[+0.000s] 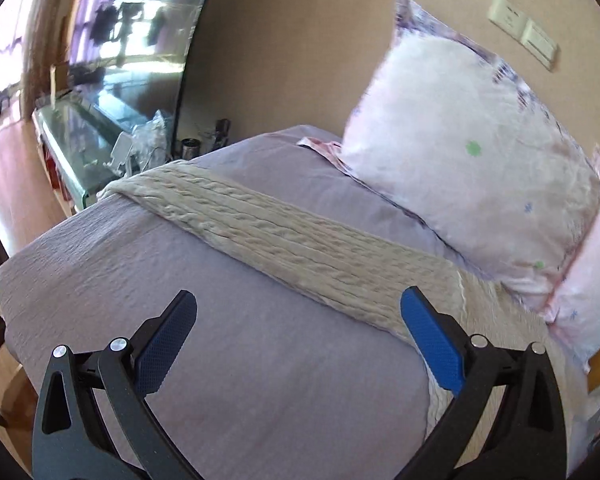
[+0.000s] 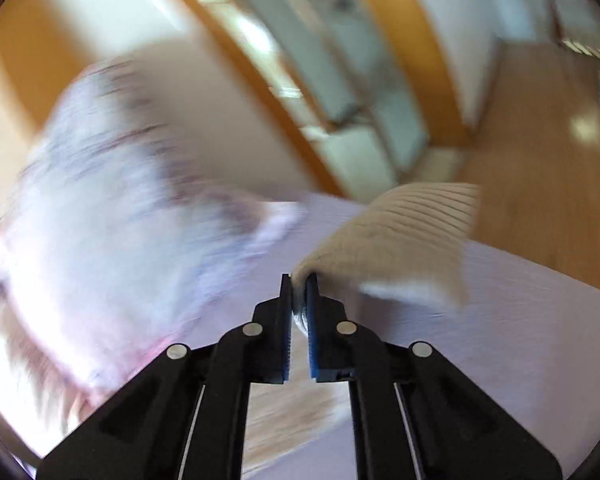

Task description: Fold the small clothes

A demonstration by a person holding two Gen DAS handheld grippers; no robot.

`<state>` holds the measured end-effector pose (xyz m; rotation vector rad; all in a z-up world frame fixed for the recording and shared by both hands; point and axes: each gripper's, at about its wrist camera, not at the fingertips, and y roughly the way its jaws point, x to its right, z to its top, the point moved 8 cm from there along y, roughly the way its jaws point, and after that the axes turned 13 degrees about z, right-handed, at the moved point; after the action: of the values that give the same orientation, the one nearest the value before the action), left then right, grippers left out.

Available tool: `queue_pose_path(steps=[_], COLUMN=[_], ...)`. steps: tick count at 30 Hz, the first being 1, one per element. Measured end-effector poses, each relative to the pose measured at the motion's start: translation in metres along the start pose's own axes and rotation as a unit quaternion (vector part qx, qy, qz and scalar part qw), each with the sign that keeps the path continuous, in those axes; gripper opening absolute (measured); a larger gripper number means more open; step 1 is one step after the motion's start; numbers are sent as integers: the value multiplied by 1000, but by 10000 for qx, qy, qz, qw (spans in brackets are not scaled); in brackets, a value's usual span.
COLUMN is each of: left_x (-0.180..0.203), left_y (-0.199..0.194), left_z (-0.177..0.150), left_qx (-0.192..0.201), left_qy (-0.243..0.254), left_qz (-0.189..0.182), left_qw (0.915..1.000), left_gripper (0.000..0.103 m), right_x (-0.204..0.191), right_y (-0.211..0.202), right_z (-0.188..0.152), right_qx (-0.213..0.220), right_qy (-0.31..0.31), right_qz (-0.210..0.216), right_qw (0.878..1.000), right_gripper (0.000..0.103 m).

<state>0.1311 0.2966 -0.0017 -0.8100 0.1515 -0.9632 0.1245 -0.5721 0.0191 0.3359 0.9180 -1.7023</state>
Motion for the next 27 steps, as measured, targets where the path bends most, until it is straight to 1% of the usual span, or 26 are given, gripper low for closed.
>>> queue_pose_path(steps=[1,2,3,4,5,6,8,9,10,11,12,13,14,15,16,17,19,20,21,22,23,24,25,26,27], left_x=[-10,-18,-26,-30,-34,-36,-39,-40,-41,-42,-46,-49,-53,-57,-61,-66,-77,-82,-88,-92,-94,-93,-88,-76,-59], left_y=[6,12,19,24,30,34,42,47,52,59,65,69,70,74,77,80,87,91,95,100,106,107,104,96,85], left_z=[5,10,14,17,21,23,26,28,29,30,30,31,34,38,41,45,53,55,56,56,56,57,61,69,77], left_qx=[-85,-167,-265,-339,-420,-478,-578,-614,-656,-713,-802,-817,-737,-724,-701,-682,-679,-714,-792,-886,-996,-1015,-936,-759,-595], left_qy=[-227,-432,-644,-827,-997,-1089,-1202,-1267,-1319,-1401,-1546,-1683,-1780,-1880,-1989,-2114,-2398,-2558,-2704,-2795,-2804,-2714,-2571,-2340,-2089], left_qz=[-12,-23,-41,-81,-114,-118,-105,-83,-60,-25,-17,-76,-37,-39,-46,-53,-60,-68,-52,-58,-40,0,9,-24,-165], left_qw=[9997,9989,9976,9960,9941,9928,9910,9900,9891,9876,9847,9823,9813,9795,9775,9750,9684,9641,9595,9560,9547,9571,9618,9693,9760], left_gripper=[102,102,101,100,97,96,95,94,92,89,89,86,85,84,82,78,69,58,39,29,9,9,8,8,7], right_x=[-41,-85,-136,-178,-225,-253,-307,-331,-341,-347,-350,-351,-349,-344,-339,-328,-305,-299,-286,-276,-269,-260,-254,-249,-244], right_y=[-3,-6,-8,-11,-12,-12,-6,-1,1,0,-6,-12,-15,-15,-14,-13,-15,-9,-6,-6,-2,-2,-2,-3,-5], right_z=[-10,-24,-47,-71,-107,-136,-210,-262,-296,-324,-343,-347,-342,-325,-307,-287,-262,-254,-244,-237,-235,-229,-227,-223,-217], right_qx=[-68,-181,-372,-575,-889,-1146,-1922,-2614,-3094,-3454,-3623,-3553,-3364,-3088,-2865,-2716,-2535,-2471,-2395,-2337,-2296,-2251,-2218,-2180,-2118], right_qy=[-351,-727,-1138,-1441,-1767,-1938,-2188,-2317,-2368,-2379,-2408,-2474,-2547,-2606,-2598,-2528,-2269,-2182,-2108,-2089,-2090,-2079,-2056,-2023,-1993], right_qz=[401,808,1313,1762,2270,2583,3169,3449,3559,3641,3714,3742,3735,3680,3613,3554,3408,3349,3251,3165,3103,3040,3001,2976,2960], right_qw=[9986,9939,9841,9721,9536,9395,9026,8712,8494,8316,8203,8201,8261,8374,8485,8579,8764,8827,8903,8953,8985,9021,9047,9072,9098], right_gripper=[6,6,6,6,6,6,8,13,14,20,30,37,53,66,69,71,72,75,76,76,76,76,76,76,76])
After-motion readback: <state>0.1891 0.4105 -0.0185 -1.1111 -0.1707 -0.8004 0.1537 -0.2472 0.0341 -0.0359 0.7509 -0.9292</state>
